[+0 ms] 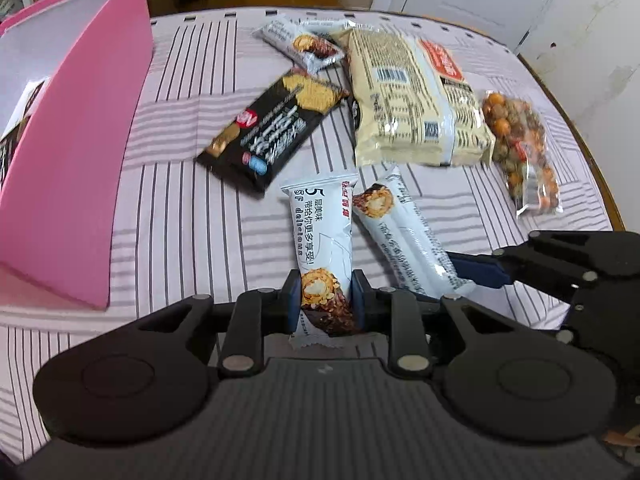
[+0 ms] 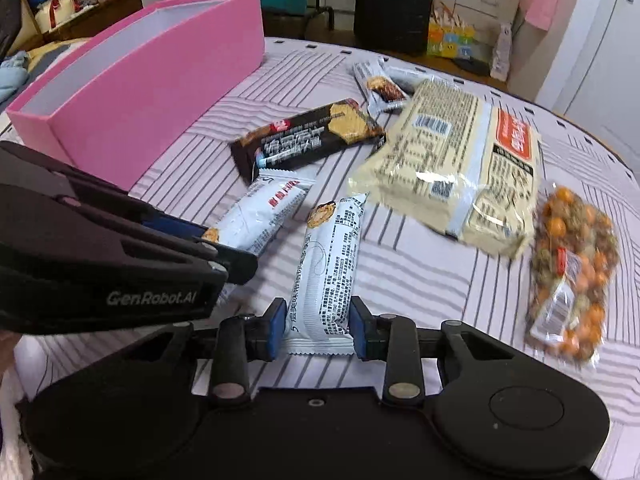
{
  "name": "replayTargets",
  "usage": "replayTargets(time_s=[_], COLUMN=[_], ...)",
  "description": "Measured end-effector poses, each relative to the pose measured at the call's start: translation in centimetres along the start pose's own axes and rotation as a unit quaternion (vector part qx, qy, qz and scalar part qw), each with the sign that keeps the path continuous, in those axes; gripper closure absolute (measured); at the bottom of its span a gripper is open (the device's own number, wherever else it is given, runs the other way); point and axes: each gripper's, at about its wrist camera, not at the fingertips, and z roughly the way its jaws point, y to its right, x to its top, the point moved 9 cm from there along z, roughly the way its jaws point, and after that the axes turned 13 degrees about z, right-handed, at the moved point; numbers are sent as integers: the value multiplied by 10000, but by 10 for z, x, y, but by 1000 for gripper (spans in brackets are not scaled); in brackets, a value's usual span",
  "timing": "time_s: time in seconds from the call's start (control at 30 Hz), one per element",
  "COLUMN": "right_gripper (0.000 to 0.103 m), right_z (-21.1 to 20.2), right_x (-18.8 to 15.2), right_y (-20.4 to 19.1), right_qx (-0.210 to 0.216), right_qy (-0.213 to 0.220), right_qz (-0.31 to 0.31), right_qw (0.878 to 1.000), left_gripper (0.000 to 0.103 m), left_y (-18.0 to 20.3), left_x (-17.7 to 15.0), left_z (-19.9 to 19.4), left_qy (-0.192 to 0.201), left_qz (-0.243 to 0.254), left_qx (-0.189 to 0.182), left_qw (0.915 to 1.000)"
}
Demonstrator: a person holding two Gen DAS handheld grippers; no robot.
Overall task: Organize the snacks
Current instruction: 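Lift the white bar with the left tool while the right tool grasps another white bar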
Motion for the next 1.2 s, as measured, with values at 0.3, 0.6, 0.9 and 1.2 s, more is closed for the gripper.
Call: replayTargets(time_s=[0.3,0.6,0.9,1.2], right_gripper=[66,66,66,66], right_z=[-23,-56,-105,-147], right_x=[-10,-19,-13,-2], right_y=[12,-1,-54,-98], right_qx=[249,665,1297,1686], right_qy=[40,141,79,239], right_qz=[463,644,128,-235], right_qw=[9986,9956,9914,9851], left_gripper=[79,79,79,79], left_y=[-2,-8,-32,-56], left_x=[-17,-45,-58,-70], left_z=[-26,-72,-130,-176], left_qy=[-171,-139,217,499], left_qz=[-44,-61,-147,-514], left_qx=[263,381,445,374], left_qw=[9995,9992,9987,9967])
